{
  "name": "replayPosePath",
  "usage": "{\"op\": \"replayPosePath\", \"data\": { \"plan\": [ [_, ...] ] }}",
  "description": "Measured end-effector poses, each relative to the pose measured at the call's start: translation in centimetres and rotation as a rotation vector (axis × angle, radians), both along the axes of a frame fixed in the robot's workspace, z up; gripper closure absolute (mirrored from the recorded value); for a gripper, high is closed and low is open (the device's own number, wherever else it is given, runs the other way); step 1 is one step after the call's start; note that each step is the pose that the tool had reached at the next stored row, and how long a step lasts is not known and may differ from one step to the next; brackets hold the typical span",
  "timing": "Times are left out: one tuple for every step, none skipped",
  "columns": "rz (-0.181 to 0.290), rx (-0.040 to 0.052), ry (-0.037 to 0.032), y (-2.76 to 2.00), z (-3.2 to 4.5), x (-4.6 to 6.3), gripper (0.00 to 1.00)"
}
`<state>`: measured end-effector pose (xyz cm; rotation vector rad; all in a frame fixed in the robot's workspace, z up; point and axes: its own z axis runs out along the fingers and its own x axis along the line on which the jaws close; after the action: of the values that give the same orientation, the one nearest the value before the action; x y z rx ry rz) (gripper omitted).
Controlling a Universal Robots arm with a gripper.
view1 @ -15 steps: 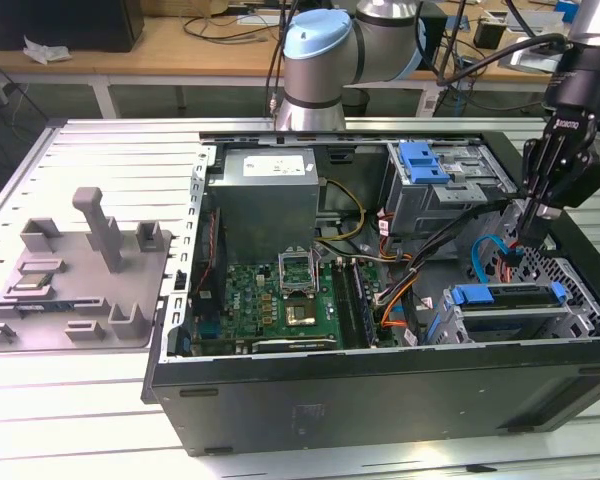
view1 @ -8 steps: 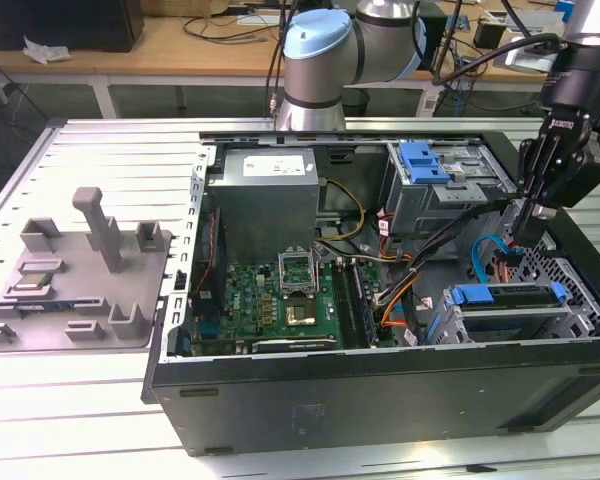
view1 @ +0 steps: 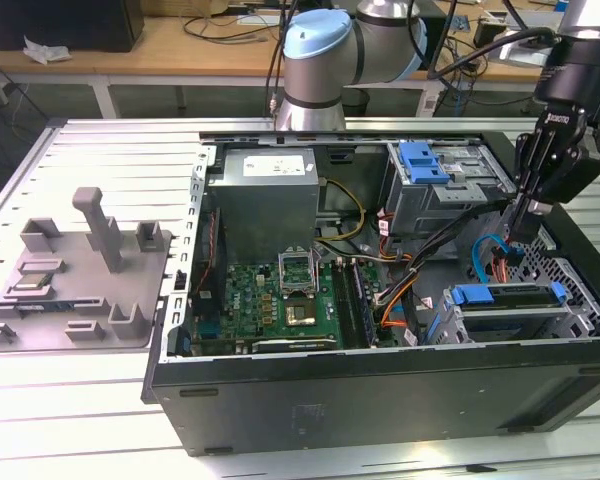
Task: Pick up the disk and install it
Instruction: 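Insert the first disk wire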
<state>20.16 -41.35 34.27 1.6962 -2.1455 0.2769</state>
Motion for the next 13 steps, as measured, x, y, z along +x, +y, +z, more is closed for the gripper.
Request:
{"op": "replayPosePath", "data": {
  "plan": [
    [0.004, 0.0116, -0.0021, -0.02, 0.08, 0.0, 0.84],
    [0.007, 0.0182, -0.0028, -0.04, 0.12, 0.0, 0.84],
    [0.01, 0.0249, -0.0035, -0.06, 0.16, 0.0, 0.84],
    [0.015, 0.035, -0.0042, -0.12, 0.19, -0.01, 0.84],
    [0.018, 0.0398, -0.0044, -0.17, 0.21, -0.02, 0.84],
    [0.021, 0.0431, -0.0047, -0.21, 0.22, -0.04, 0.84],
    [0.028, 0.0453, -0.0048, -0.26, 0.22, -0.08, 0.84],
    [0.032, 0.0466, -0.005, -0.31, 0.23, -0.1, 0.84],
    [0.037, 0.0484, -0.0053, -0.36, 0.22, -0.12, 0.84],
    [0.042, 0.0505, -0.0057, -0.42, 0.22, -0.15, 0.84],
    [0.047, 0.0545, -0.0065, -0.51, 0.22, -0.17, 0.84],
    [0.05, 0.0591, -0.0074, -0.58, 0.22, -0.19, 0.84],
    [0.052, 0.064, -0.0084, -0.66, 0.22, -0.22, 0.84]
  ]
}}
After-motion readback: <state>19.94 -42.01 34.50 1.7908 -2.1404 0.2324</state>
